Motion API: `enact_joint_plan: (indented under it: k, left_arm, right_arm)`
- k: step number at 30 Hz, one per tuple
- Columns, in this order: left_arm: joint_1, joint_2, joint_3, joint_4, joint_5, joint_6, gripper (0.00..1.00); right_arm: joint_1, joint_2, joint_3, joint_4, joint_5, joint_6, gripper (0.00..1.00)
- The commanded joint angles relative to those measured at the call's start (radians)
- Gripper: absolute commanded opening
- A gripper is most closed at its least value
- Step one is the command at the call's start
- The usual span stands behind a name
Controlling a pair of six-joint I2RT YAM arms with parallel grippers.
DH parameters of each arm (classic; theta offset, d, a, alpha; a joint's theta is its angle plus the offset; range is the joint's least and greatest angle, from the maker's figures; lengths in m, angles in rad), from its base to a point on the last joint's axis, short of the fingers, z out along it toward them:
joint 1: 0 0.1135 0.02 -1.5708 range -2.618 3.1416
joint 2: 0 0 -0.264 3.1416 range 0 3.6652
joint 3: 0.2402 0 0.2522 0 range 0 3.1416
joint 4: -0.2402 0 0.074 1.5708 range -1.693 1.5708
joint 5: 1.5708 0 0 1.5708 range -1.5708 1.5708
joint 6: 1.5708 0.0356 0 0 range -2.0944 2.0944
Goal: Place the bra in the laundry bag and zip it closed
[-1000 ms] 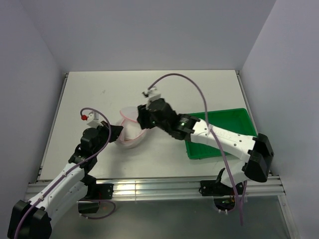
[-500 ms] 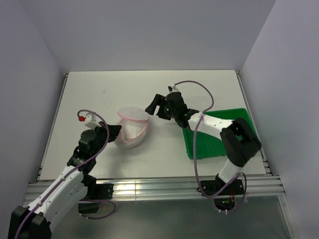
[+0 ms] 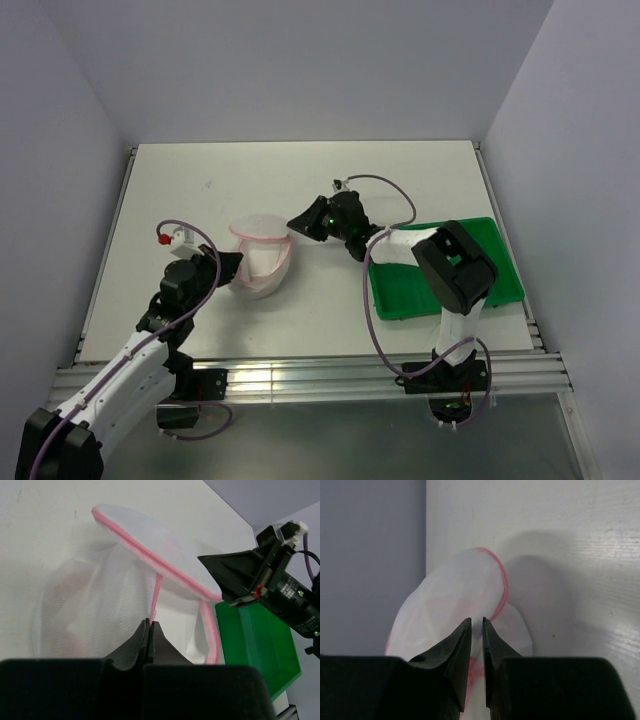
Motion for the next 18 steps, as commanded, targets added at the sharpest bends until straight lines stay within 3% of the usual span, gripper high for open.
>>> enact_joint_plan:
  k: [1, 12, 18]
  left_arm:
    - [0.001, 0.029, 0.01, 0.051, -0.04, 0.015, 0.0]
    - [0.013, 0.213, 0.121, 0.161, -0.065, 0.021, 0.0]
    - [0.039, 0.227, 0.145, 0.16, -0.072, 0.039, 0.0]
  right_arm:
    - [0.0, -0.081, -0.065, 0.176, -0.019, -0.008, 0.19]
    - [0.121, -0.389, -0.306, 0.147, 0.129, -0.208, 0.0]
    - [0.188, -0.471, -0.341, 0.071, 0.171, -0.311, 0.0]
